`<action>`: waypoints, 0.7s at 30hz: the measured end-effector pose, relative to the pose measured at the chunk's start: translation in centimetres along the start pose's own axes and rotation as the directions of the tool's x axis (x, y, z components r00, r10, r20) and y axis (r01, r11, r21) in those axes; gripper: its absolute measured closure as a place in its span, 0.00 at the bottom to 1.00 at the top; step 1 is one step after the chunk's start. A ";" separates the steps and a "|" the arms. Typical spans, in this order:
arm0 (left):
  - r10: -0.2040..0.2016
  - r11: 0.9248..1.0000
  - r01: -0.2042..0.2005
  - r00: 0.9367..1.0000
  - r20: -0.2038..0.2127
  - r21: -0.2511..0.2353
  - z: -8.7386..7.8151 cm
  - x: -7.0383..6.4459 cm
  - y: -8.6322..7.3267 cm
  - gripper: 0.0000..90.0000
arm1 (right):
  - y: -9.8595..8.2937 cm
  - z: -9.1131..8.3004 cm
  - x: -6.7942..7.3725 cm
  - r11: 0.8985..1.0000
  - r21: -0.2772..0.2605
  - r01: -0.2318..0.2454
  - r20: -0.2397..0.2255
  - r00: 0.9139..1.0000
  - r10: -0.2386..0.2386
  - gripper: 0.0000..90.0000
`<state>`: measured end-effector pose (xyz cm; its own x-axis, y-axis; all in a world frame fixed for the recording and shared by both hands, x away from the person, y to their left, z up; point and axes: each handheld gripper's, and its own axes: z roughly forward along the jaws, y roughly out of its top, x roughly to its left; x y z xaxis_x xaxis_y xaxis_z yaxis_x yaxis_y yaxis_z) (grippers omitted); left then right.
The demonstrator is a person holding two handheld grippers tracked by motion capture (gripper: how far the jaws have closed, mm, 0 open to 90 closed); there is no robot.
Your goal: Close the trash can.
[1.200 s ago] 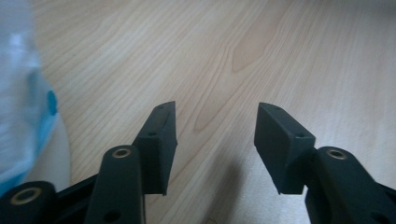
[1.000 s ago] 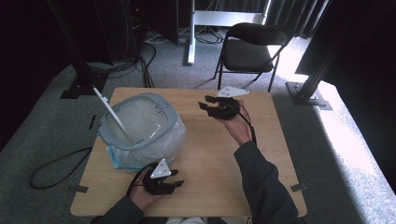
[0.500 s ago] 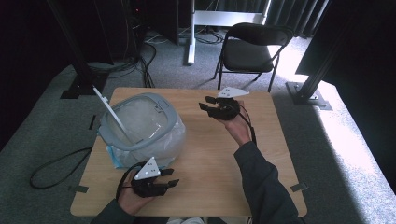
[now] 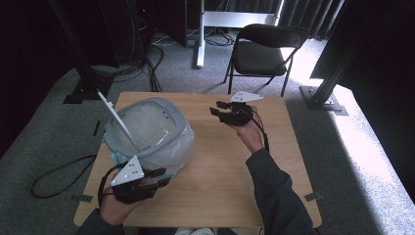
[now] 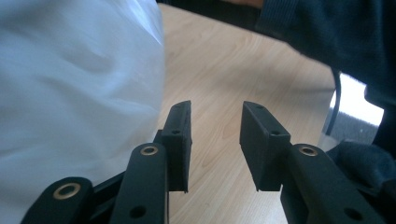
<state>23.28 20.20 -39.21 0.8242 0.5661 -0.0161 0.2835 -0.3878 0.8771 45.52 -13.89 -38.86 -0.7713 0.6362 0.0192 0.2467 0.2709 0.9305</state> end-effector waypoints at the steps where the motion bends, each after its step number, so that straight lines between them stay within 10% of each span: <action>1: 0.000 1.000 0.000 1.000 -0.016 -0.002 -0.5 0.1 0.2 0.72 | 0.0 0.0 0.0 1.000 0.001 0.001 0.000 1.000 -0.001 0.62; 21: -0.022 0.995 0.005 0.986 -0.164 -0.099 -9.1 2.5 2.0 0.85 | -1.3 0.9 -0.9 0.998 0.038 -0.041 0.031 0.999 0.040 0.62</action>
<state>21.44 27.46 -33.13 0.7265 0.6857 0.0437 0.2382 -0.3110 0.9201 46.41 -14.16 -40.39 -0.7424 0.6684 0.0450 0.3000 0.2717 0.9144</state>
